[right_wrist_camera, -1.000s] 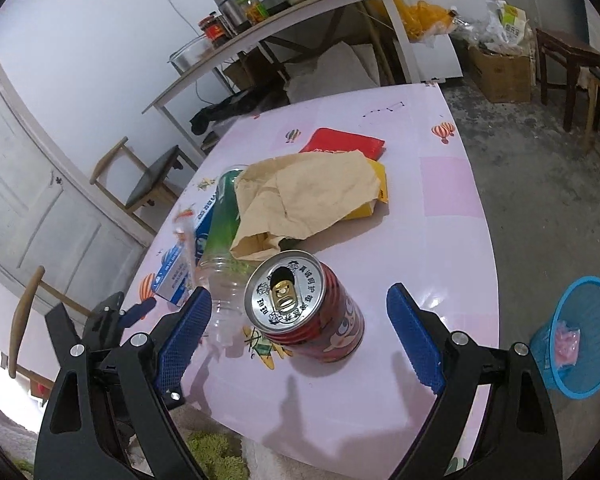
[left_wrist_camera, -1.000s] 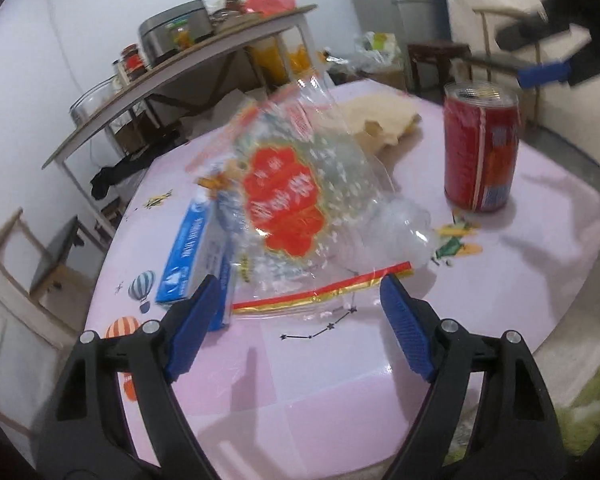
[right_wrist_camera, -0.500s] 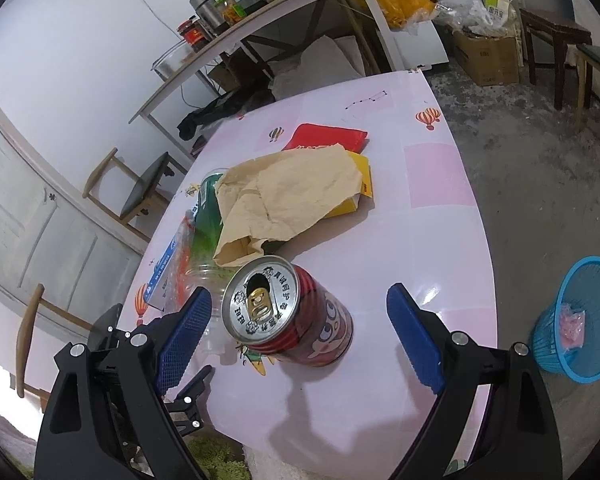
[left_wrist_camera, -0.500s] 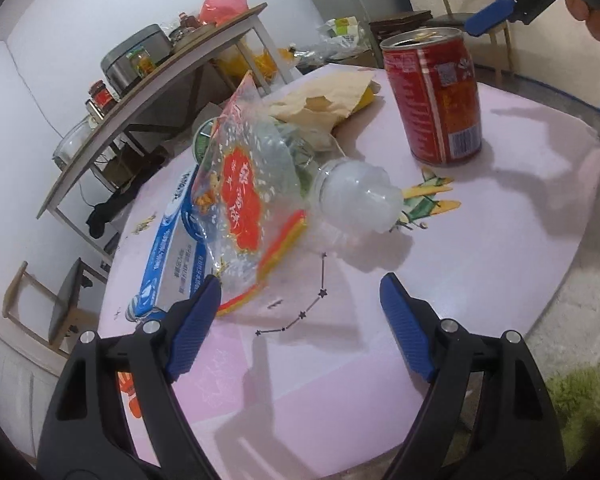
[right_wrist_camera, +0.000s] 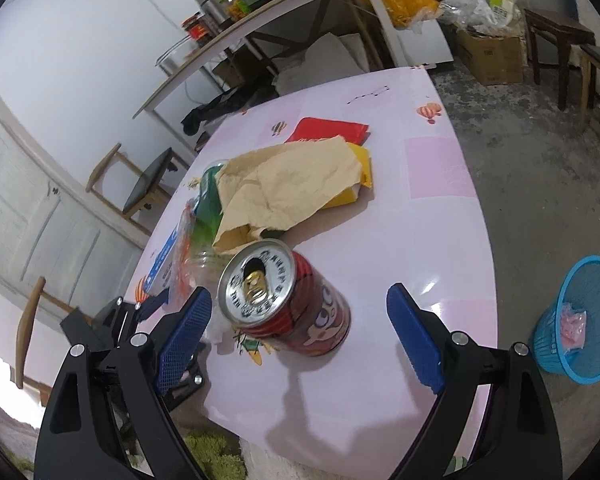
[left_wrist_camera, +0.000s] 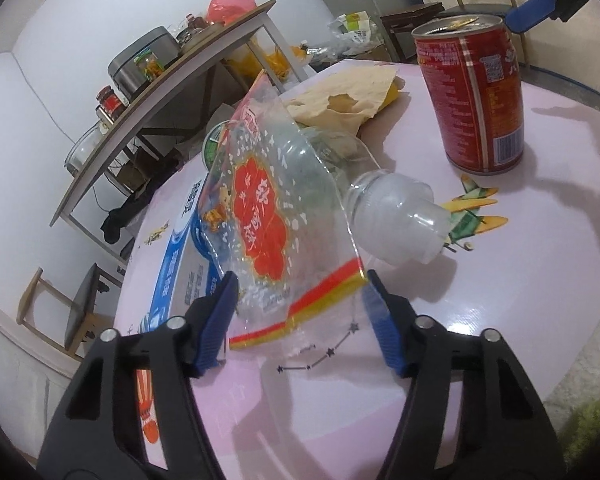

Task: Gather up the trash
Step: 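Close the left tool on the clear snack bag while the right tool grasps the red can, then lift the snack bag and red can and carry both toward the wastebasket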

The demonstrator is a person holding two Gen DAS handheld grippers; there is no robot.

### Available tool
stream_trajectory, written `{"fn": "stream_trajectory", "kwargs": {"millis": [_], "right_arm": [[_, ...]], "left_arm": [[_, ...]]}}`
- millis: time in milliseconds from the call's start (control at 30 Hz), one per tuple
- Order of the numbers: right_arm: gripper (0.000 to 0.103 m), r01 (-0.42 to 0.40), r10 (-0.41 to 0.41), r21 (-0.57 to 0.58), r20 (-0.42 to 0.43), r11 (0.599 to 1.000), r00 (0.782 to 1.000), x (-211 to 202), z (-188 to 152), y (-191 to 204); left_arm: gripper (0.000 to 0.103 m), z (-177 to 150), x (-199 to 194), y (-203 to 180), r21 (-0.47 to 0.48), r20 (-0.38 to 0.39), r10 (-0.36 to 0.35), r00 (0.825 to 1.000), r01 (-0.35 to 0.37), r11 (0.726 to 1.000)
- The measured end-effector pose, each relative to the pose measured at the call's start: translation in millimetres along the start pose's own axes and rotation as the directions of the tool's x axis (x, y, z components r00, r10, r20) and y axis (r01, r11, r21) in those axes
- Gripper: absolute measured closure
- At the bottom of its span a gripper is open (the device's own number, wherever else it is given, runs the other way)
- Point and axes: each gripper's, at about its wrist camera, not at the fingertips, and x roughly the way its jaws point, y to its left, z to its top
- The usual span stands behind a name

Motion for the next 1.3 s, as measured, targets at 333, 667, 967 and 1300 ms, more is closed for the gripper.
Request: {"fn": "stream_trajectory", "kwargs": {"millis": [333,667,967,1300], "right_arm": [[0.016,0.025,-0.029,-0.091,-0.048,0.996,0.998,20,-6,19],[0.016,0.039,-0.046,-0.115,-0.064,0.993,0.997,50,-6,30],[0.019,0.133,-0.139,-0.185,-0.018,0.974,0.99,59,-12,43],[0.033,0.156,-0.157,-0.166,0.005,0.974,0.988,57,-14,38]], "left_arm": [[0.077,1,9,5,-0.001,-0.021,-0.005,1.0,0.005,1.0],[0.095,3,2,20,-0.061,0.009,0.016,1.0,-0.015,0.998],[0.098,8,-22,26,-0.093,0.08,0.039,0.996,-0.031,0.995],[0.098,17,-52,28,-0.126,0.146,0.068,0.987,-0.049,0.991]]}}
